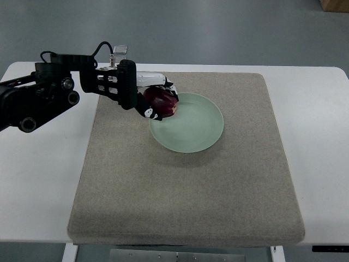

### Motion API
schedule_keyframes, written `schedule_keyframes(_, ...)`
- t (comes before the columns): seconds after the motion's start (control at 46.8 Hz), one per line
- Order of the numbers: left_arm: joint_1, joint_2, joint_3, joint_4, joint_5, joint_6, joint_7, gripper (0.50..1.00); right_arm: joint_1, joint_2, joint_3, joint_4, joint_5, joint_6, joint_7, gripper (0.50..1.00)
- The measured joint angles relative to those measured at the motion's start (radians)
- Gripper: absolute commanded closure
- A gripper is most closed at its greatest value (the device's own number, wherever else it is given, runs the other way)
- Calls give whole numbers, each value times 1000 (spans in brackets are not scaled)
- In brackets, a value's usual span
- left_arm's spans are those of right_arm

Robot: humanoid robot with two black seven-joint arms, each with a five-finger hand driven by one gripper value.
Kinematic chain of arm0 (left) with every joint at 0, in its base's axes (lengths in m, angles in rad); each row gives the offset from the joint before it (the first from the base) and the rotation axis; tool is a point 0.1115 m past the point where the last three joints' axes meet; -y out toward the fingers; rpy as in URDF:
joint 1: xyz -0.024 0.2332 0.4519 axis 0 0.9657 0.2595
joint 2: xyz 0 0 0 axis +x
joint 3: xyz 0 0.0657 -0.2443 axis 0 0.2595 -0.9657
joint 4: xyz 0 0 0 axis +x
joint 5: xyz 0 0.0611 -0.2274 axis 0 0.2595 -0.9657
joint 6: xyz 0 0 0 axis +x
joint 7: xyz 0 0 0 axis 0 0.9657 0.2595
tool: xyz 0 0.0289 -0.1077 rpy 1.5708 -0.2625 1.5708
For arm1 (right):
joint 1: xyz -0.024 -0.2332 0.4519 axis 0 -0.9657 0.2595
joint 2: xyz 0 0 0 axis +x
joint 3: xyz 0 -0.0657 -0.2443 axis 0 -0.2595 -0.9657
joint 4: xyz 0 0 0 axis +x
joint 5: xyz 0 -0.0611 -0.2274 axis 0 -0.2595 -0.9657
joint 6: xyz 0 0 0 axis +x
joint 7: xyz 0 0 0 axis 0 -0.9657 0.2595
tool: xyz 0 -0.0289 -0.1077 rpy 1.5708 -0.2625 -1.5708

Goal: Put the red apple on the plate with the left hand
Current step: 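Carry the apple with the left hand onto the green plate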

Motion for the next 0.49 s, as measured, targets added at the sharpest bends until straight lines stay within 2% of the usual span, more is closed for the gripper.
schedule_keyframes(0.15, 9, -51, 5, 12, 0, 48, 2, 1000, 0, 0, 0, 0, 0, 0, 0, 570)
schedule_keyframes(0.171, 11, -59, 8, 16, 0, 57, 2, 971, 0, 0, 0, 0, 0, 0, 0, 572)
schedule_keyframes(0.192, 12, -67, 11, 20, 0, 66, 2, 918, 0, 0, 0, 0, 0, 0, 0, 572)
schedule_keyframes(0.214, 14, -73, 15, 24, 0, 73, 2, 820, 0, 0, 0, 0, 0, 0, 0, 570)
schedule_keyframes(0.256, 16, -80, 25, 34, 0, 84, 2, 586, -1, 0, 0, 0, 0, 0, 0, 570)
schedule_keyframes(0.278, 16, -82, 28, 37, -1, 86, 2, 530, 0, 0, 0, 0, 0, 0, 0, 572)
schedule_keyframes(0.363, 18, -84, 30, 47, -17, 90, 3, 506, -1, 0, 0, 0, 0, 0, 0, 570)
schedule_keyframes(0.491, 31, -86, 30, 54, -24, 91, 3, 504, -1, 0, 0, 0, 0, 0, 0, 572)
